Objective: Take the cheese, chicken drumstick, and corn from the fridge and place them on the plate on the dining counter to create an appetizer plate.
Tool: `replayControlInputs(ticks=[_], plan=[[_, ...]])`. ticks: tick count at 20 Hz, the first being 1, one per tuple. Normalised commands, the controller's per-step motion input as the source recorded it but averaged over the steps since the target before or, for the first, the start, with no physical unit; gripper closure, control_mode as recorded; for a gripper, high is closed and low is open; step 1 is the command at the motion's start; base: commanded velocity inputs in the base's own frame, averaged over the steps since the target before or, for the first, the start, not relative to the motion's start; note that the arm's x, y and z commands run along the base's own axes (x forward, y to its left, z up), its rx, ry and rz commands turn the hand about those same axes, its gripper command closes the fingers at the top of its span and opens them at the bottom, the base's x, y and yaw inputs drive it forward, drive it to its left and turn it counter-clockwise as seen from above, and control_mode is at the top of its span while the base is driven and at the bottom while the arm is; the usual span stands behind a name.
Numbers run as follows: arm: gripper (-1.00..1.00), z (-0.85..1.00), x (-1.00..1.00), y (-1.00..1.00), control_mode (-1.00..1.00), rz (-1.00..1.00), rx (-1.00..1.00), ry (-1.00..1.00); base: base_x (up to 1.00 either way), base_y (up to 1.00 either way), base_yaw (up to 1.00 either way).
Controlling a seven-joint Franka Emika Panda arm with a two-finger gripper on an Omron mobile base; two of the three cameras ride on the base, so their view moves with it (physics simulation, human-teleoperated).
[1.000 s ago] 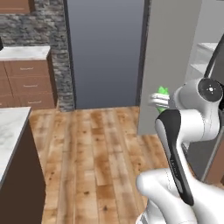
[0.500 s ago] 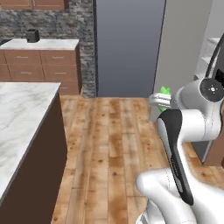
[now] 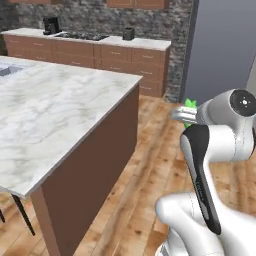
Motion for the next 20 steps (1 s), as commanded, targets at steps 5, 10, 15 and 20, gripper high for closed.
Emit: replayControlInputs(ticks=[5, 10, 15, 20], plan=[[1.0, 0.0, 0.0, 0.0, 1.0, 0.0, 0.0, 0.0, -1.0, 0.13, 0.56], [1.0, 0.0, 0.0, 0.0, 1.0, 0.0, 0.0, 0.0, -0.77, 0.41, 0.51], [1.0, 0.0, 0.0, 0.0, 1.0, 0.0, 0.0, 0.0, -0.38, 0.56, 0.49], [1.0, 0.0, 0.0, 0.0, 1.0, 0.0, 0.0, 0.0, -0.05, 0.65, 0.5]])
